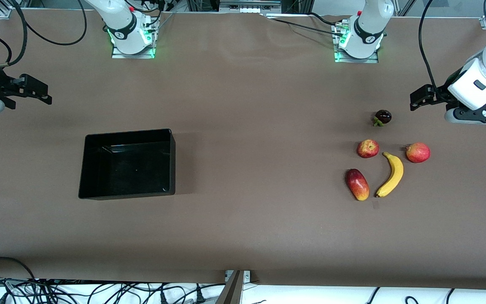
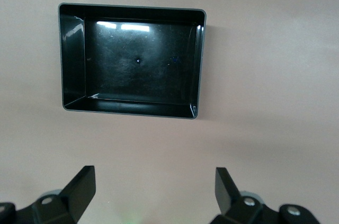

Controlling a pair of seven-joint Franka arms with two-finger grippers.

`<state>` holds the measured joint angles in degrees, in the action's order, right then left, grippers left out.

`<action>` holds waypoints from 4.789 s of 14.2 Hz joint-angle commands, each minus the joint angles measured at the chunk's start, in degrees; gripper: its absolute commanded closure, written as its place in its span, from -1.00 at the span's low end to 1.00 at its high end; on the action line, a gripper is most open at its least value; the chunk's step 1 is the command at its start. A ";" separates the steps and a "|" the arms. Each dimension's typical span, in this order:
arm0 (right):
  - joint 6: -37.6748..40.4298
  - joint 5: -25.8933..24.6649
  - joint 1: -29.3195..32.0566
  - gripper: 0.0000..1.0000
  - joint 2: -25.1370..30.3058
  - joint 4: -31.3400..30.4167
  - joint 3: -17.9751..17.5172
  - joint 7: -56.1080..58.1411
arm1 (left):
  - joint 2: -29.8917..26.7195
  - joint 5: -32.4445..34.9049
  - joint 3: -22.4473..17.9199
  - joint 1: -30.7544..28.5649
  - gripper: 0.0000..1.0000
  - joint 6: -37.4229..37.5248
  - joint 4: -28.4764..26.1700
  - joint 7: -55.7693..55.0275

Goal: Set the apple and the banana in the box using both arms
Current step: 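Move the right gripper toward the rim of the black box, then grasp the black box wall with the right gripper, then slide the black box toward the fruit with the right gripper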

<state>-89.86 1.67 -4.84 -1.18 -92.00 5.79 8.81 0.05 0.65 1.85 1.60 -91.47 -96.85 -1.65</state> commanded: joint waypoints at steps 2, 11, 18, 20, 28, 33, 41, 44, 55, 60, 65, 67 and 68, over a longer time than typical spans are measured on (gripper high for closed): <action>-2.68 -3.34 -1.23 -1.00 -5.85 3.75 0.28 1.04 | 2.23 0.23 6.23 -4.59 -1.00 -0.90 4.04 3.93; -2.68 -3.43 -1.23 -1.00 -5.85 3.75 0.28 1.04 | 2.67 0.32 6.32 -4.50 -1.00 -0.90 4.12 4.20; -9.10 -3.25 -2.11 -1.00 -9.62 3.40 -0.43 1.04 | 2.58 0.32 6.32 -4.50 -1.00 -0.90 4.12 4.29; -8.93 -3.43 -2.02 -1.00 -13.56 3.40 -0.34 0.95 | 2.58 0.32 6.32 -4.50 -1.00 -0.82 4.12 4.29; -8.56 -2.82 -0.18 -1.00 -17.97 1.74 0.01 1.39 | 2.67 0.23 6.32 -4.59 -1.00 -0.38 4.04 4.37; -21.63 -0.27 1.76 -1.00 -20.52 -7.03 0.01 1.21 | 2.58 0.23 6.23 -4.59 -1.00 -0.29 4.04 4.37; -36.95 -0.26 4.57 -0.99 -21.76 -20.49 0.10 1.48 | 2.58 0.23 6.32 -4.59 -1.00 0.24 3.95 4.46; -39.76 -0.18 5.10 -0.68 -21.85 -23.04 0.10 1.48 | 2.67 0.23 6.23 -4.77 -1.00 1.12 3.95 4.55; -38.73 -0.26 5.71 1.00 -21.76 -18.93 -0.51 2.53 | 2.67 0.23 6.23 -4.86 -1.00 1.21 3.95 4.46; -29.85 -0.18 3.79 1.00 -21.93 -7.43 -6.30 1.66 | 2.67 0.23 6.23 -4.86 -1.00 1.21 3.95 4.46; -26.07 -0.18 -7.88 1.00 -22.29 -3.19 -6.93 -11.07 | 2.67 0.23 6.23 -4.94 -1.00 1.21 3.95 4.55; -25.89 0.52 -13.50 1.00 -23.16 -3.02 -7.11 -16.77 | 2.67 0.23 6.23 -4.94 -1.00 1.21 3.95 4.55; -26.15 3.14 -16.84 1.00 -24.12 -2.49 -7.11 -20.81 | 2.67 0.23 6.23 -4.94 -1.00 1.21 3.95 4.55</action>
<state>-116.75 1.30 -16.66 -24.06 -96.20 -1.80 -6.72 2.21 0.65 7.61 -2.79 -91.30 -94.21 1.56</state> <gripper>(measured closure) 0.952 0.000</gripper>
